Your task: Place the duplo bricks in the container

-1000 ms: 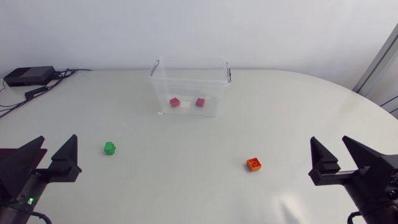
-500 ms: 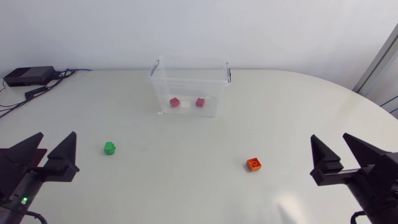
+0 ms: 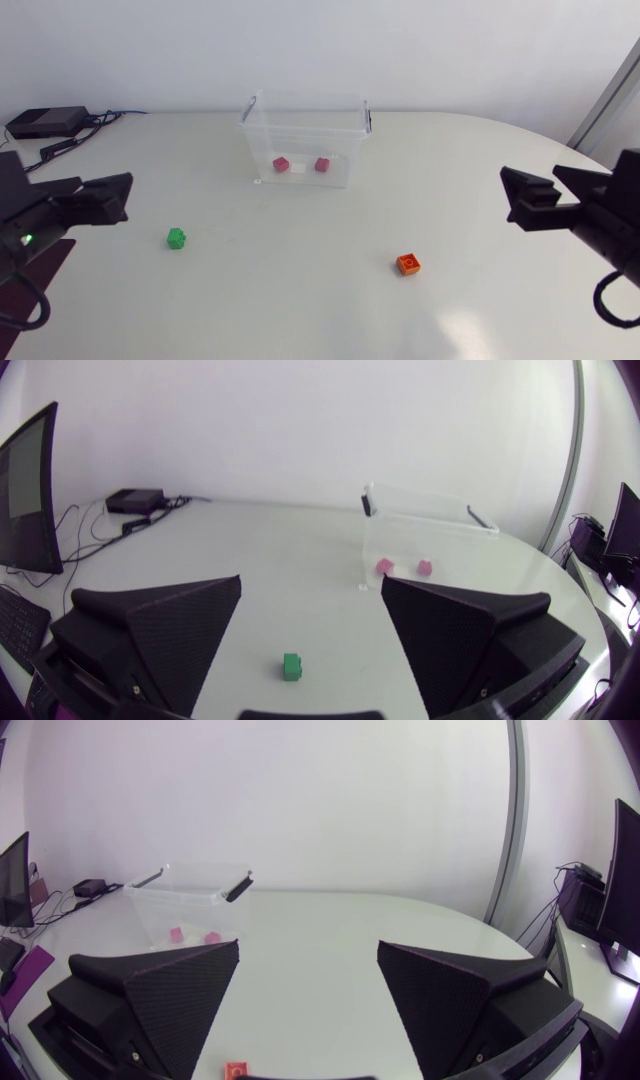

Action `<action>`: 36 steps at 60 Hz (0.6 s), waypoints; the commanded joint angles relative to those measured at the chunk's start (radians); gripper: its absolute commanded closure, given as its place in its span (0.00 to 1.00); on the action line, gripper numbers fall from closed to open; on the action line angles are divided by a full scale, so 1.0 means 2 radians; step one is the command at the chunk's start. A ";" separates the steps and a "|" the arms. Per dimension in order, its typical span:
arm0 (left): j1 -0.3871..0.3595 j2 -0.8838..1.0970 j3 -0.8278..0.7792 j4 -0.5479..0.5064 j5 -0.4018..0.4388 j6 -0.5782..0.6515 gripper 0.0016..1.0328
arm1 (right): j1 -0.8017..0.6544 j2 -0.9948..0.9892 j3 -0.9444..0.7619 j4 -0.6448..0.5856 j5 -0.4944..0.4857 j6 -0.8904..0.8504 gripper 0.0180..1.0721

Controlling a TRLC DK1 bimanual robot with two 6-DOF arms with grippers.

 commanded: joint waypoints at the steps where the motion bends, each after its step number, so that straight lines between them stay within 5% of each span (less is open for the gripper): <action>1: 0.002 0.093 0.055 -0.028 0.004 -0.027 0.07 | 0.003 0.062 0.044 -0.028 0.001 0.021 0.05; 18: 0.012 0.359 0.253 -0.187 0.004 -0.017 0.07 | -0.003 0.174 0.161 -0.131 -0.001 0.020 0.05; 25: 0.016 0.468 0.371 -0.302 0.003 0.011 0.07 | -0.002 0.226 0.214 -0.174 -0.005 0.021 0.05; 36: 0.025 0.571 0.467 -0.368 0.003 0.017 0.07 | -0.035 0.284 0.254 -0.202 -0.090 0.008 0.05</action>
